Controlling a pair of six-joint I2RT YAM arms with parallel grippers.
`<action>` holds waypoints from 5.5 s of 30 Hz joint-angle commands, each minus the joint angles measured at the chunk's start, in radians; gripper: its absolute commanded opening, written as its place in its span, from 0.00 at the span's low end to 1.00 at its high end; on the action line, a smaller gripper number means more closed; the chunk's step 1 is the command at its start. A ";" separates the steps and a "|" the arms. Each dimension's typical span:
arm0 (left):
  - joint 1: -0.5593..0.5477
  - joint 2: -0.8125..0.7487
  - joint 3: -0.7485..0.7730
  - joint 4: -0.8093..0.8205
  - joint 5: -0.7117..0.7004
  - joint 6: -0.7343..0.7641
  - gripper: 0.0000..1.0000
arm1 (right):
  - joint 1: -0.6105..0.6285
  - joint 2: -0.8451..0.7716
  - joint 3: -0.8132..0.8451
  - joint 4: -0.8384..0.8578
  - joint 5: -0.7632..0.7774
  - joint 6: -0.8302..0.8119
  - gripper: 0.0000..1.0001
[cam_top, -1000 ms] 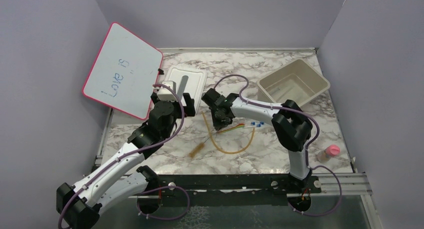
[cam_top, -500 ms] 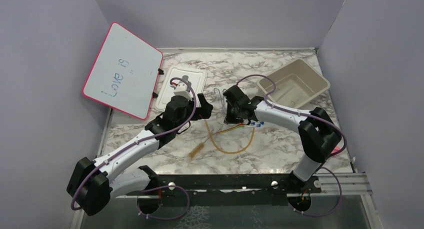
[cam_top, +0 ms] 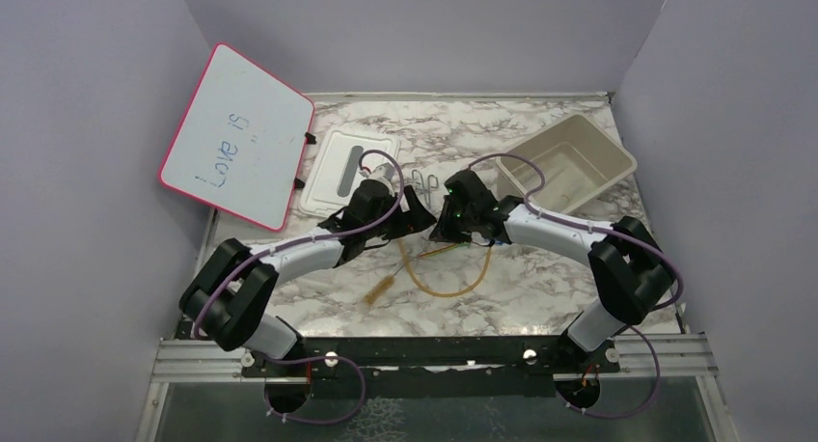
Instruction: Organize the chemistry lab equipment
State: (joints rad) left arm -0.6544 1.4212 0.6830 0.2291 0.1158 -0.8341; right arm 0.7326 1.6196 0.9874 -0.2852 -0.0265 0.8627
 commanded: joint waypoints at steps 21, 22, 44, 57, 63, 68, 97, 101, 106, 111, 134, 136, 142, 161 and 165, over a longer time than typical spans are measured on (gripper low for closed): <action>0.013 0.222 0.066 0.160 0.126 -0.081 0.50 | -0.014 -0.076 -0.092 0.132 -0.115 0.049 0.01; 0.013 0.225 0.069 0.161 0.129 -0.081 0.50 | -0.014 -0.076 -0.092 0.133 -0.119 0.046 0.01; 0.016 0.218 0.075 0.191 0.185 -0.026 0.00 | -0.026 -0.193 -0.133 0.146 -0.089 -0.009 0.24; 0.018 -0.027 0.055 0.188 0.264 0.140 0.00 | -0.039 -0.425 -0.073 0.069 0.203 0.070 0.62; 0.018 -0.128 0.041 0.183 0.285 0.159 0.00 | -0.039 -0.316 0.078 0.068 0.197 0.072 0.64; 0.018 -0.160 0.032 0.172 0.293 0.150 0.00 | -0.039 -0.277 0.124 0.129 0.165 0.056 0.65; 0.019 -0.376 0.137 -0.163 0.048 0.335 0.73 | -0.198 -0.278 0.235 0.021 0.190 -0.013 0.10; 0.020 -0.419 0.205 -0.294 -0.030 0.435 0.75 | -0.341 -0.327 0.241 -0.041 0.201 -0.066 0.10; 0.019 -0.464 0.275 -0.417 -0.147 0.578 0.75 | -0.549 -0.350 0.250 -0.112 0.209 -0.127 0.10; 0.019 -0.510 0.259 -0.437 -0.235 0.661 0.79 | -0.699 -0.324 0.227 -0.147 0.230 -0.145 0.10; 0.019 -0.505 0.136 -0.361 -0.260 0.696 0.81 | -0.775 0.169 0.287 -0.044 0.153 0.024 0.13; 0.019 -0.498 0.131 -0.358 -0.261 0.696 0.81 | -0.775 0.200 0.295 -0.044 0.145 0.033 0.14; 0.022 -0.484 0.126 -0.347 -0.259 0.687 0.81 | -0.775 0.229 0.268 0.001 0.112 0.065 0.18; 0.032 -0.471 0.113 -0.337 -0.245 0.690 0.81 | -0.768 0.170 0.300 -0.030 0.136 -0.024 0.54; 0.036 -0.469 0.110 -0.334 -0.241 0.691 0.81 | -0.766 0.176 0.321 -0.014 0.076 -0.080 0.59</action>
State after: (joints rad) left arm -0.6273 0.9504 0.8055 -0.1368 -0.1238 -0.1516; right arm -0.0383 1.8271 1.2644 -0.3180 0.1040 0.8555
